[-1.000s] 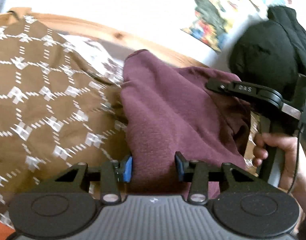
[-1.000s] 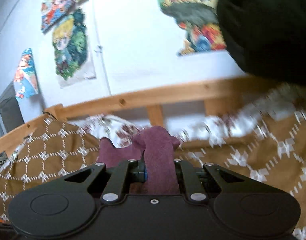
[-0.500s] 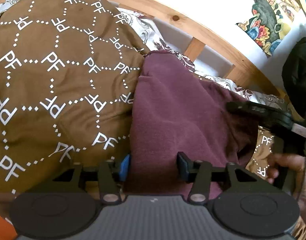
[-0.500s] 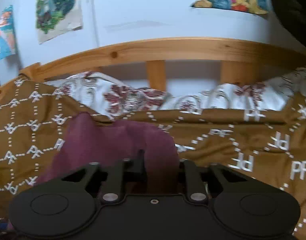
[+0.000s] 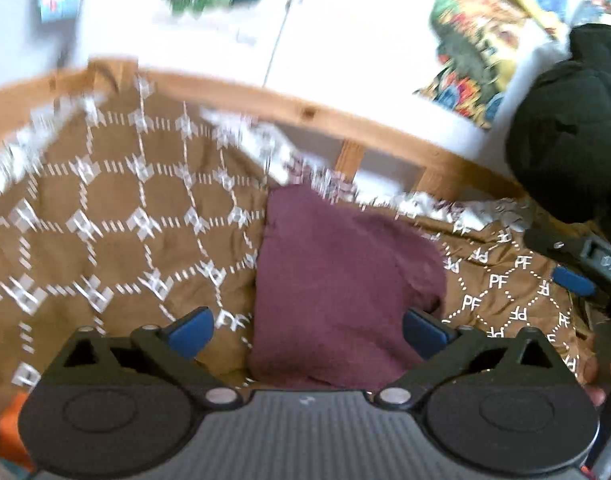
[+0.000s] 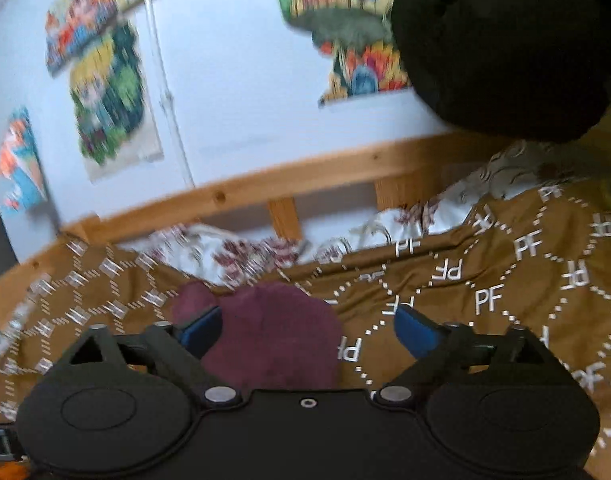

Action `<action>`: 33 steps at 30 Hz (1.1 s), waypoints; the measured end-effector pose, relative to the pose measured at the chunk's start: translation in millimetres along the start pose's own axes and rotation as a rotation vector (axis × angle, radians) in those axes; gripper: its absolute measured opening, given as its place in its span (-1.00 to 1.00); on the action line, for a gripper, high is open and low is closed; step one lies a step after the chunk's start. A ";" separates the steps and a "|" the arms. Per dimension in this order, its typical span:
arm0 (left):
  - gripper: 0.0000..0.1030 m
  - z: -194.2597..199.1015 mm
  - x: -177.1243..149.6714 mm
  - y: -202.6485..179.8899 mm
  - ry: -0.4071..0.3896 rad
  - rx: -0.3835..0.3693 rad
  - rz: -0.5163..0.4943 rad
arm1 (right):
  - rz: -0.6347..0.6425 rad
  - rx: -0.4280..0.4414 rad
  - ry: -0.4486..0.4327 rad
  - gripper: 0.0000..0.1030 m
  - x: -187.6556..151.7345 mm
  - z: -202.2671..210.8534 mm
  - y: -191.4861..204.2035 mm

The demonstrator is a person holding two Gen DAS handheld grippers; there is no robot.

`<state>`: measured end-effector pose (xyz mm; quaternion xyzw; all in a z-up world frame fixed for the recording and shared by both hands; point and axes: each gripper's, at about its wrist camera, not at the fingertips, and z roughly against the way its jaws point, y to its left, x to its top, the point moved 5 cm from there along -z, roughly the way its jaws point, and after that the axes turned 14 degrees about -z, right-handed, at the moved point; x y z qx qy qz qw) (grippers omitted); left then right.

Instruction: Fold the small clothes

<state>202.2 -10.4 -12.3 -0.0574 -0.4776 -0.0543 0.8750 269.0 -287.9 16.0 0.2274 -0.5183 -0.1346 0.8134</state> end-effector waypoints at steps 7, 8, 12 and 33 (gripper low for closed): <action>0.99 75.9 0.2 -13.7 -0.091 0.061 -0.130 | 0.025 0.064 -0.090 0.99 -12.4 94.1 29.9; 0.99 85.4 -2.2 -14.0 -0.100 0.066 -0.144 | 0.037 0.068 -0.098 0.99 -16.6 104.8 33.1; 0.99 114.0 -21.0 -11.7 -0.091 0.098 -0.148 | 0.094 0.073 -0.121 0.99 -41.2 145.1 41.7; 0.99 109.7 -79.1 -4.4 0.070 0.152 -0.153 | 0.159 -0.042 -0.043 0.99 -123.2 193.8 25.9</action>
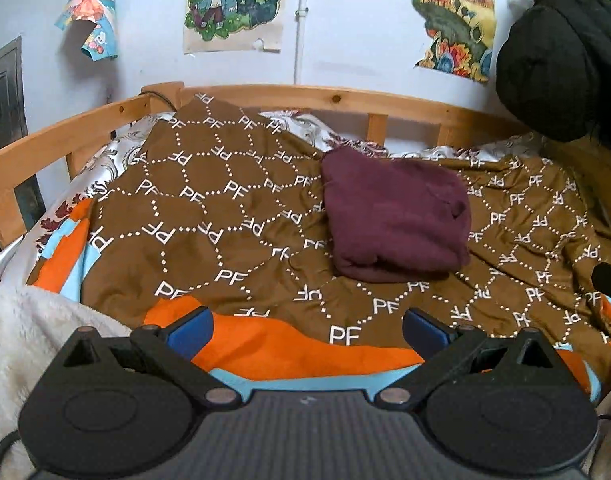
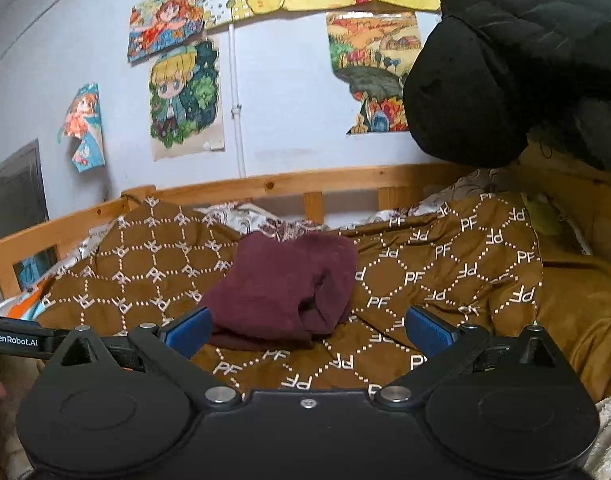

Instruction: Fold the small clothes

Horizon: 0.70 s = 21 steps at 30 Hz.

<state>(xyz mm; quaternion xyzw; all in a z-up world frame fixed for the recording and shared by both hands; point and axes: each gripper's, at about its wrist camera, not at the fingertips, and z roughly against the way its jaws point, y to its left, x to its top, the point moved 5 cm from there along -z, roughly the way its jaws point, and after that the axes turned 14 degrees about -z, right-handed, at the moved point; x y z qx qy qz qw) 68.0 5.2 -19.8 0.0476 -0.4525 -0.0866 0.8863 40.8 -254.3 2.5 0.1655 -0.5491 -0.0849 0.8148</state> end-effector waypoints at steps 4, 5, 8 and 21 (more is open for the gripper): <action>0.99 -4.0 -1.2 -1.2 0.021 0.007 -0.011 | -0.010 -0.018 0.023 0.99 -2.2 -5.9 -2.3; 0.99 -4.8 -1.1 -1.5 0.024 0.009 -0.013 | -0.015 -0.021 0.030 0.99 -2.0 -7.4 -4.1; 0.99 -7.2 -1.5 -2.1 0.036 0.016 -0.020 | -0.034 -0.042 0.053 0.99 -3.0 -12.3 -8.2; 0.99 -15.9 -5.0 -2.1 0.083 0.034 -0.040 | -0.085 -0.113 0.135 0.99 -11.9 -26.1 -17.4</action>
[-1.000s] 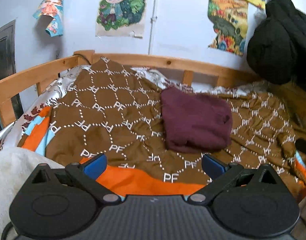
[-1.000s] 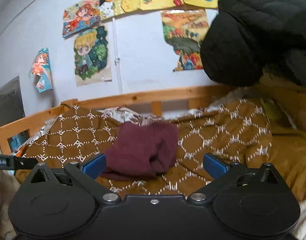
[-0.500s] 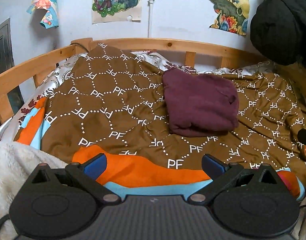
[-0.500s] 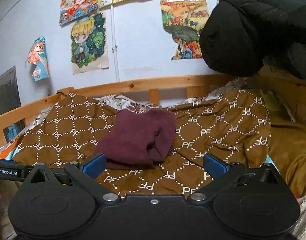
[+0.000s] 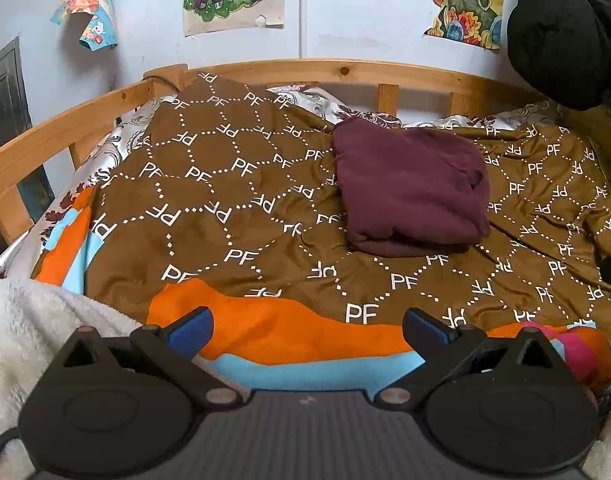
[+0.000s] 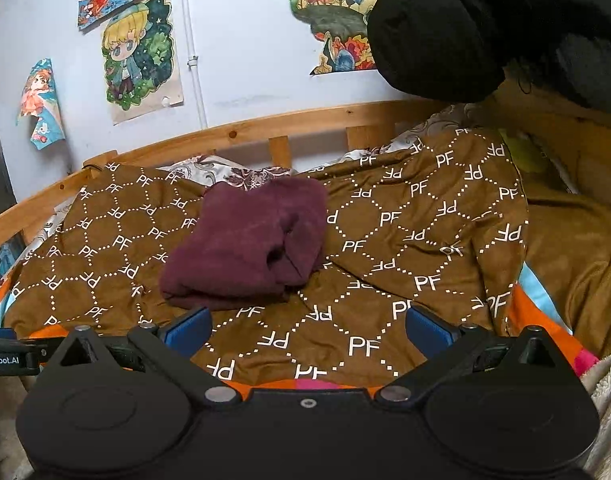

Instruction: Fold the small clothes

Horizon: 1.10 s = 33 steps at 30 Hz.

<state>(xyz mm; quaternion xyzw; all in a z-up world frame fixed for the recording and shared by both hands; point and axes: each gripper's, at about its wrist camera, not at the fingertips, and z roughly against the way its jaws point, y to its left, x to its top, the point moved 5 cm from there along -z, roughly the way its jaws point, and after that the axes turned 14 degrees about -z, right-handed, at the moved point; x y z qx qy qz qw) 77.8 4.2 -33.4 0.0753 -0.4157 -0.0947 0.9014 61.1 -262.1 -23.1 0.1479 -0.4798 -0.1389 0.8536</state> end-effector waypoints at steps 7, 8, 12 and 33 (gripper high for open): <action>0.99 -0.3 -0.2 0.3 0.001 0.001 -0.001 | -0.006 -0.003 0.004 0.99 1.2 -1.4 -2.5; 0.99 -0.4 -0.3 0.3 0.001 0.000 -0.001 | -0.007 -0.004 0.005 0.99 1.2 -1.7 -2.1; 0.99 -0.6 -0.4 0.3 0.002 0.001 -0.002 | -0.008 -0.005 0.006 0.99 1.0 -2.1 -2.3; 0.99 -1.0 -0.5 -0.2 0.003 0.002 -0.003 | -0.012 -0.006 0.009 0.99 0.4 -2.6 -3.5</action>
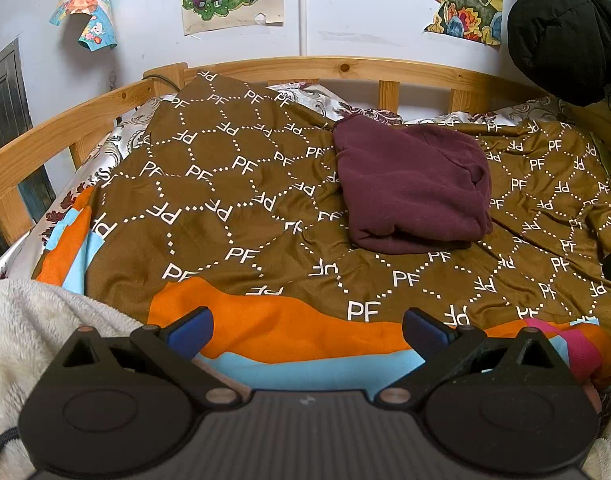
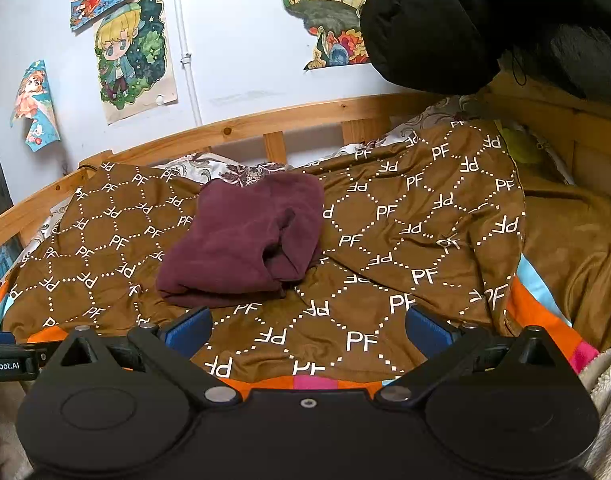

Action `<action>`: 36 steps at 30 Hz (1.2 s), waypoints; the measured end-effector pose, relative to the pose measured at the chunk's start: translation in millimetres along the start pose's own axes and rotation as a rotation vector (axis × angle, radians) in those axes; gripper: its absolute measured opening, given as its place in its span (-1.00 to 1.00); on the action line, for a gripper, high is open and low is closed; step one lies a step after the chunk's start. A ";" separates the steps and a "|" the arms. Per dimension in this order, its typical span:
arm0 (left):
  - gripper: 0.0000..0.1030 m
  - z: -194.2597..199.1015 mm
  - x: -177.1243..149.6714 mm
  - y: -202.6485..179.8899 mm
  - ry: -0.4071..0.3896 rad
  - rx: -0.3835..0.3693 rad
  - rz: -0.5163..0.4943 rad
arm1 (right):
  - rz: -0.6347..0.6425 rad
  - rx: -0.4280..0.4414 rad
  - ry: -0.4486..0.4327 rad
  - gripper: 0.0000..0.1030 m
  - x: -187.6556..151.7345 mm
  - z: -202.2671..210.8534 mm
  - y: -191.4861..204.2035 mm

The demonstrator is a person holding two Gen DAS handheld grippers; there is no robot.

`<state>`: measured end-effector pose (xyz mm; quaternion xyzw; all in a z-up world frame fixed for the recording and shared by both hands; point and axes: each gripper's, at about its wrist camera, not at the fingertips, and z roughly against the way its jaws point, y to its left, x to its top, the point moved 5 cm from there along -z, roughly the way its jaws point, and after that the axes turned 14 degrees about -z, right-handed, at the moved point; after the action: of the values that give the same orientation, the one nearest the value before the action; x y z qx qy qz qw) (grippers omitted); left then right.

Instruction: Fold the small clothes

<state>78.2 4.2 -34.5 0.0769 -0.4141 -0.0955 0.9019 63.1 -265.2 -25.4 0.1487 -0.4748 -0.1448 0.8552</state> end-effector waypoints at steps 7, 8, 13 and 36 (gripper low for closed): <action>0.99 0.1 0.0 -0.2 0.000 0.000 -0.001 | -0.001 -0.001 0.001 0.99 0.0 -0.2 0.0; 0.99 0.1 -0.2 -0.1 0.000 0.000 -0.001 | -0.002 -0.001 0.001 0.99 0.1 -0.1 -0.1; 0.99 -0.5 -0.9 0.8 0.001 0.000 -0.003 | -0.003 -0.001 0.001 0.99 0.0 -0.2 -0.4; 0.99 -1.5 -2.0 2.4 0.004 -0.001 -0.008 | -0.019 -0.012 0.002 0.99 -3.7 -0.5 1.0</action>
<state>78.4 7.0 -36.3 0.0781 -0.4120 -0.0992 0.9024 61.8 -262.7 -28.1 0.1483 -0.4716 -0.1555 0.8552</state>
